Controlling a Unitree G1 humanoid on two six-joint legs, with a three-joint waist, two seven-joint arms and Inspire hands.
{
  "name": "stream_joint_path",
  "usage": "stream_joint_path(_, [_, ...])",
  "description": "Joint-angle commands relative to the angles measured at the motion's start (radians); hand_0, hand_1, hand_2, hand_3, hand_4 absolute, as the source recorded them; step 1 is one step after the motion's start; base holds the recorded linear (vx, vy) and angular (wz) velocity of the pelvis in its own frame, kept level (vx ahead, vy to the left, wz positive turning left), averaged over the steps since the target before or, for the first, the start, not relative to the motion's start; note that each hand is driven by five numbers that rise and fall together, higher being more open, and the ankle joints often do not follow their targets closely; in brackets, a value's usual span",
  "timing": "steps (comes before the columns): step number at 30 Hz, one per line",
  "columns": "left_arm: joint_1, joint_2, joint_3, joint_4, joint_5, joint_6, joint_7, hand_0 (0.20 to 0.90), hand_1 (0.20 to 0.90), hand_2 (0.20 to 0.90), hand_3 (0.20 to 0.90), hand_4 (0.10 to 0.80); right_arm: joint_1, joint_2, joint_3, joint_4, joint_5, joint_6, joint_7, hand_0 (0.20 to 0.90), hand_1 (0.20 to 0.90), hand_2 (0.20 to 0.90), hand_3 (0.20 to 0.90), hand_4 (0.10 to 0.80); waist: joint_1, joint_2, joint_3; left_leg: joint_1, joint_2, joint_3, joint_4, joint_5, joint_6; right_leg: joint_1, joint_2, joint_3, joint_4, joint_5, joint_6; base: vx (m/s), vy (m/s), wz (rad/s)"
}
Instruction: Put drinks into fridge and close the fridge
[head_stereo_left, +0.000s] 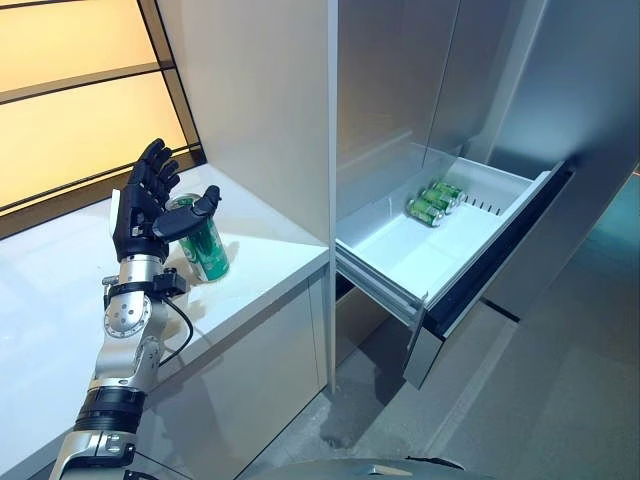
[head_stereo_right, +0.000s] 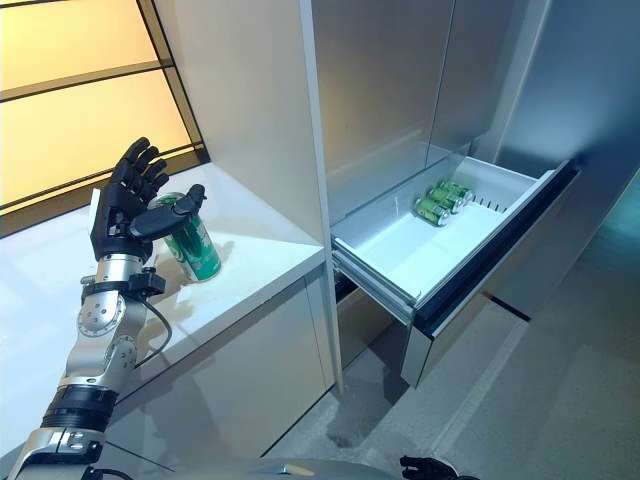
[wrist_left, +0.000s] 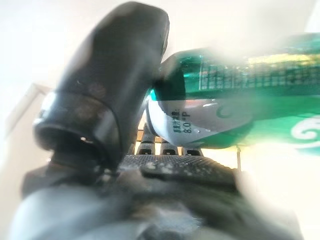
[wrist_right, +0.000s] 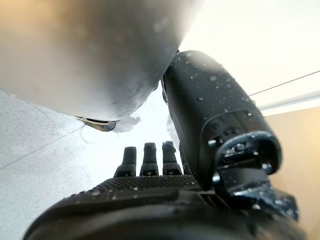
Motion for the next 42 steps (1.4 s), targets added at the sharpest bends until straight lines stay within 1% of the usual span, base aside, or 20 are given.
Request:
stream_joint_path(1, [-0.062, 0.054, 0.065, 0.009, 0.05, -0.064, 0.029, 0.9, 0.9, 0.9, 0.9, 0.8, -0.009, -0.03, 0.007, 0.039, -0.031, 0.003, 0.035, 0.9, 0.9, 0.9, 0.9, 0.8, 0.001, 0.019, -0.002, 0.083, -0.011, 0.105, 0.008, -0.161, 0.035, -0.082, -0.037, 0.014, -0.011, 0.104, 0.066, 0.0, 0.0, 0.0])
stream_joint_path(18, [-0.045, 0.049, 0.06, 0.043, 0.059, -0.059, 0.028, 0.9, 0.9, 0.9, 0.9, 0.8, -0.009, -0.031, 0.003, 0.038, -0.035, 0.008, 0.035, 0.9, 0.9, 0.9, 0.9, 0.8, -0.001, 0.021, -0.002, 0.089, -0.014, 0.108, 0.008, -0.163, 0.038, -0.08, -0.037, 0.02, -0.012, 0.106, 0.068, 0.002, 0.0, -0.01])
stream_joint_path(20, [-0.047, 0.048, 0.059, 0.044, 0.05, -0.06, 0.027, 0.9, 0.9, 0.9, 0.9, 0.8, -0.01, -0.032, 0.002, 0.039, -0.036, 0.007, 0.036, 0.9, 0.9, 0.9, 0.9, 0.8, -0.001, 0.021, -0.003, 0.089, -0.014, 0.108, 0.008, -0.163, 0.038, -0.08, -0.037, 0.021, -0.012, 0.105, 0.068, 0.0, 0.0, 0.0])
stream_joint_path(25, [-0.055, 0.031, 0.062, 0.033, -0.053, -0.104, -0.023, 0.9, 0.9, 0.9, 0.9, 0.8, -0.012, -0.031, 0.0, 0.044, -0.038, 0.005, 0.037, 0.9, 0.9, 0.9, 0.9, 0.8, -0.002, 0.021, -0.002, 0.089, -0.014, 0.11, 0.008, -0.163, 0.038, -0.08, -0.037, 0.022, -0.011, 0.106, 0.068, 0.0, 0.0, 0.0])
stream_joint_path(26, [-0.057, 0.026, 0.066, 0.025, -0.062, -0.118, -0.028, 0.82, 0.82, 0.82, 0.807, 0.707, -0.011, -0.03, 0.002, 0.044, -0.038, 0.006, 0.036, 0.9, 0.9, 0.9, 0.9, 0.8, -0.003, 0.02, -0.002, 0.09, -0.014, 0.11, 0.008, -0.163, 0.038, -0.08, -0.037, 0.023, -0.012, 0.106, 0.067, 0.0, 0.0, 0.0])
stream_joint_path(27, [-0.058, 0.021, 0.068, 0.014, -0.072, -0.134, -0.034, 0.592, 0.592, 0.592, 0.54, 0.44, -0.011, -0.029, 0.003, 0.044, -0.038, 0.005, 0.036, 0.9, 0.9, 0.9, 0.9, 0.8, -0.003, 0.019, -0.003, 0.09, -0.013, 0.11, 0.008, -0.164, 0.038, -0.079, -0.037, 0.023, -0.012, 0.106, 0.067, 0.0, 0.0, 0.0])
stream_joint_path(28, [-0.057, 0.018, 0.071, 0.001, -0.082, -0.147, -0.038, 0.3, 0.3, 0.3, 0.2, 0.1, -0.01, -0.028, 0.003, 0.044, -0.038, 0.005, 0.035, 0.9, 0.9, 0.9, 0.9, 0.8, -0.002, 0.019, -0.003, 0.09, -0.013, 0.109, 0.008, -0.164, 0.037, -0.079, -0.037, 0.023, -0.013, 0.107, 0.067, 0.0, 0.0, 0.0])
stream_joint_path(32, [-0.063, 0.009, 0.085, -0.043, -0.105, -0.194, -0.057, 0.3, 0.3, 0.3, 0.2, 0.1, -0.009, -0.024, 0.006, 0.043, -0.039, 0.006, 0.033, 0.9, 0.9, 0.9, 0.9, 0.8, -0.002, 0.017, -0.005, 0.089, -0.014, 0.107, 0.008, -0.165, 0.038, -0.08, -0.036, 0.023, -0.012, 0.105, 0.065, 0.0, 0.0, 0.0])
stream_joint_path(36, [-0.072, 0.005, 0.092, -0.079, -0.1, -0.21, -0.049, 0.3, 0.3, 0.3, 0.2, 0.1, -0.005, -0.021, 0.011, 0.047, -0.041, -0.004, 0.03, 0.9, 0.9, 0.9, 0.9, 0.8, -0.003, 0.015, -0.005, 0.089, -0.014, 0.106, 0.008, -0.167, 0.038, -0.081, -0.036, 0.025, -0.012, 0.104, 0.065, 0.0, 0.0, 0.0])
stream_joint_path(41, [-0.084, 0.01, 0.092, -0.105, -0.093, -0.211, -0.046, 0.3, 0.3, 0.3, 0.2, 0.1, -0.006, -0.018, 0.017, 0.047, -0.041, -0.004, 0.028, 0.9, 0.9, 0.9, 0.9, 0.8, -0.004, 0.015, -0.008, 0.088, -0.014, 0.104, 0.008, -0.168, 0.038, -0.081, -0.035, 0.026, -0.012, 0.103, 0.065, 0.0, 0.0, 0.0])
stream_joint_path(42, [-0.084, 0.01, 0.088, -0.119, -0.084, -0.213, -0.039, 0.3, 0.3, 0.3, 0.2, 0.1, -0.001, -0.016, 0.034, 0.039, -0.027, -0.004, 0.023, 0.9, 0.9, 0.9, 0.9, 0.8, -0.004, 0.014, -0.006, 0.09, -0.015, 0.102, 0.008, -0.169, 0.039, -0.08, -0.036, 0.027, -0.013, 0.102, 0.064, 0.0, 0.0, 0.0])
